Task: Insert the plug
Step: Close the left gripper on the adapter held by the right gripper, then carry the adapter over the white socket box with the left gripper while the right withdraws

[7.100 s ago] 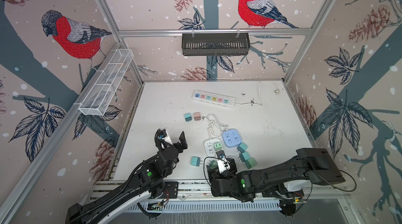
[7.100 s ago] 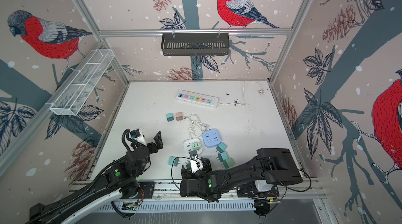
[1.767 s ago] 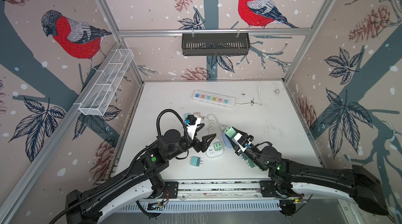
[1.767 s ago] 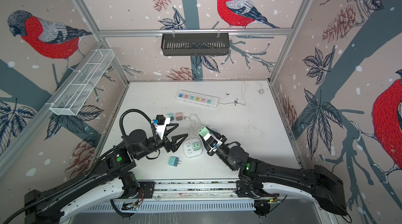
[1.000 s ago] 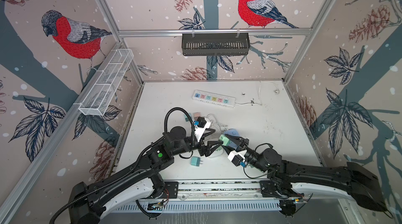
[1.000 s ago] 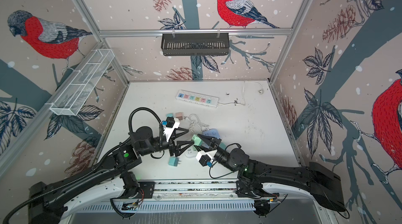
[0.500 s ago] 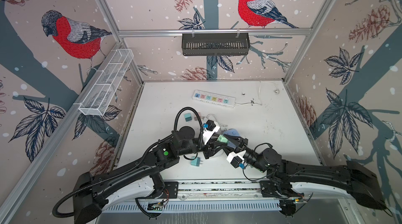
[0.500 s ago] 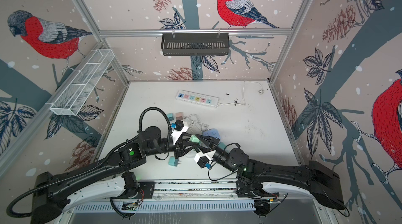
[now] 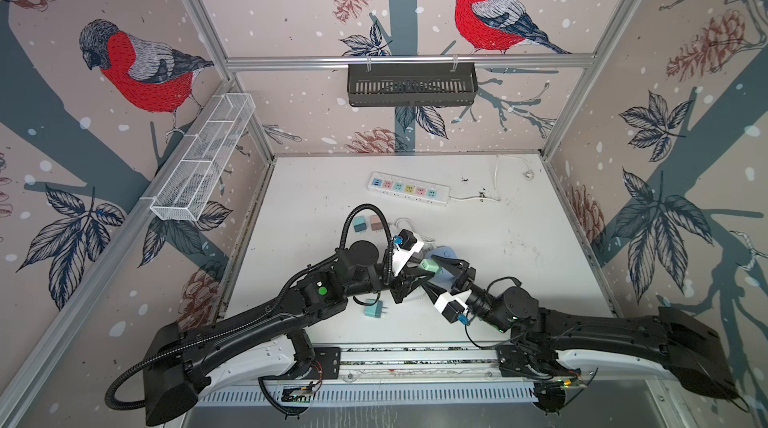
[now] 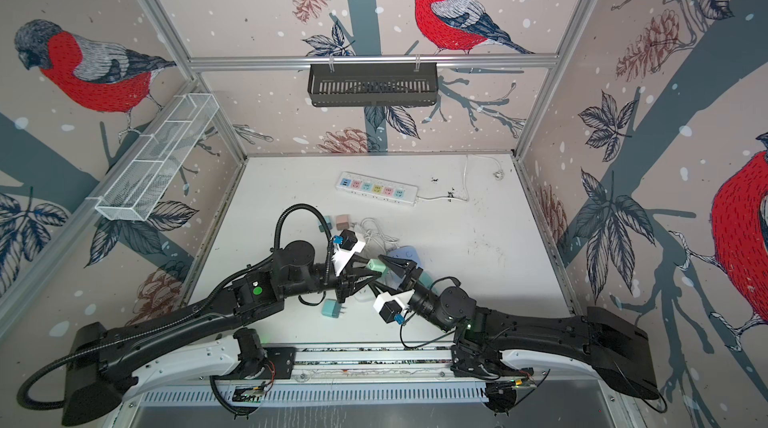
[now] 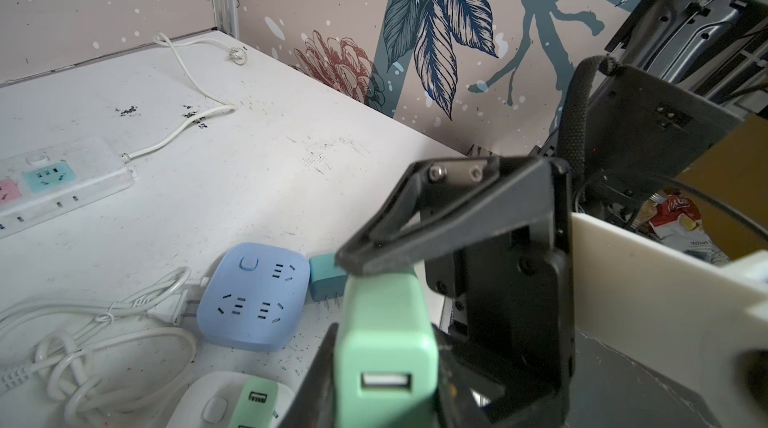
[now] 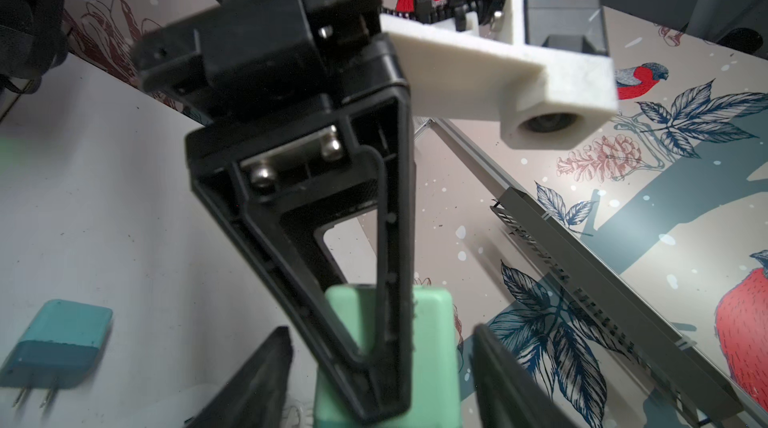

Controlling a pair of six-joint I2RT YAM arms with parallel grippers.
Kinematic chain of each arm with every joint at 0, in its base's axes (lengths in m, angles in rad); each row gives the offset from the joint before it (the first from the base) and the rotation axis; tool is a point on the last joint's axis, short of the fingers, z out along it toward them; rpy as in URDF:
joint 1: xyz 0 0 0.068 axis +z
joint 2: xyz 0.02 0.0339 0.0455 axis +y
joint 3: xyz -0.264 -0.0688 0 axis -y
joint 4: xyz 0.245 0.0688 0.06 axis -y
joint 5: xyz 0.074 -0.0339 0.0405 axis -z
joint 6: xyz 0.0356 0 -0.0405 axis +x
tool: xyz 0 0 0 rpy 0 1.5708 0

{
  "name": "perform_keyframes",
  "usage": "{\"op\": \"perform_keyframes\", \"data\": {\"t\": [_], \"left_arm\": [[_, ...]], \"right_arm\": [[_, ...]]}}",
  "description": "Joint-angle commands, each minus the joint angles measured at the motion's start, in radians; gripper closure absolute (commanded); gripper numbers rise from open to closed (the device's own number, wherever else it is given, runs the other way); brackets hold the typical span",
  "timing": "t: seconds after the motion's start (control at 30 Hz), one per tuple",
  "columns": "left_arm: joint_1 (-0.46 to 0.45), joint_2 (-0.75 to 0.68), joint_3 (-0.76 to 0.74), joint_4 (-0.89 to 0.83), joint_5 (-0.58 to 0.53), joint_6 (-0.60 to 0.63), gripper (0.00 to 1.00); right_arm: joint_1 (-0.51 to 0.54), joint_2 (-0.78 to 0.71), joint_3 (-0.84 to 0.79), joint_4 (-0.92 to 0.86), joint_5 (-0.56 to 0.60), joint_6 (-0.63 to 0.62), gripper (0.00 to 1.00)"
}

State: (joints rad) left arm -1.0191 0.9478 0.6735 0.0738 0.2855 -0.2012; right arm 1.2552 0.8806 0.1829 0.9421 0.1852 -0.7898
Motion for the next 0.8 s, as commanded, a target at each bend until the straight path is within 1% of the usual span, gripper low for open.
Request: {"op": "perform_keyframes", "data": {"t": [0.0, 0.07, 0.13, 0.2, 0.3, 0.4, 0.43, 0.5, 0.53, 0.57, 0.67, 0.7, 0.77], "left_arm": [[-0.001, -0.033, -0.001, 0.013, -0.096, 0.025, 1.00], [0.001, -0.071, -0.019, 0.008, -0.172, 0.033, 1.00], [0.001, -0.115, -0.045, 0.025, -0.230, 0.048, 1.00], [0.001, -0.157, -0.066, 0.032, -0.280, 0.076, 1.00], [0.002, -0.218, -0.101, 0.039, -0.354, 0.136, 1.00], [0.001, -0.256, -0.131, 0.041, -0.447, 0.185, 1.00], [0.001, -0.261, -0.136, 0.040, -0.466, 0.206, 1.00], [0.001, -0.263, -0.135, 0.018, -0.389, 0.314, 1.00], [0.001, -0.257, -0.133, 0.014, -0.396, 0.330, 1.00], [0.001, -0.249, -0.125, 0.006, -0.433, 0.335, 1.00], [0.001, -0.202, -0.100, -0.044, -0.476, 0.432, 1.00], [0.001, -0.182, -0.092, -0.069, -0.503, 0.449, 1.00], [0.001, -0.122, -0.069, -0.122, -0.596, 0.438, 1.00]], "right_arm": [[-0.002, -0.048, -0.019, 0.010, 0.022, 0.081, 0.00], [-0.009, -0.095, -0.037, -0.026, 0.051, 0.118, 0.00], [-0.024, -0.147, -0.067, -0.025, 0.087, 0.175, 0.00], [-0.057, -0.206, -0.088, -0.041, 0.108, 0.257, 0.00], [-0.139, -0.296, -0.112, -0.063, 0.148, 0.436, 0.00], [-0.222, -0.371, -0.146, -0.089, 0.194, 0.567, 0.00], [-0.252, -0.393, -0.168, -0.083, 0.219, 0.606, 0.00], [-0.315, -0.424, -0.183, -0.123, 0.265, 0.690, 0.00], [-0.355, -0.432, -0.181, -0.160, 0.256, 0.721, 0.00], [-0.402, -0.437, -0.178, -0.192, 0.238, 0.750, 0.00], [-0.515, -0.454, -0.197, -0.227, 0.204, 0.854, 0.00], [-0.548, -0.461, -0.210, -0.220, 0.183, 0.886, 0.00], [-0.616, -0.463, -0.242, -0.205, 0.152, 0.938, 0.00]]}}
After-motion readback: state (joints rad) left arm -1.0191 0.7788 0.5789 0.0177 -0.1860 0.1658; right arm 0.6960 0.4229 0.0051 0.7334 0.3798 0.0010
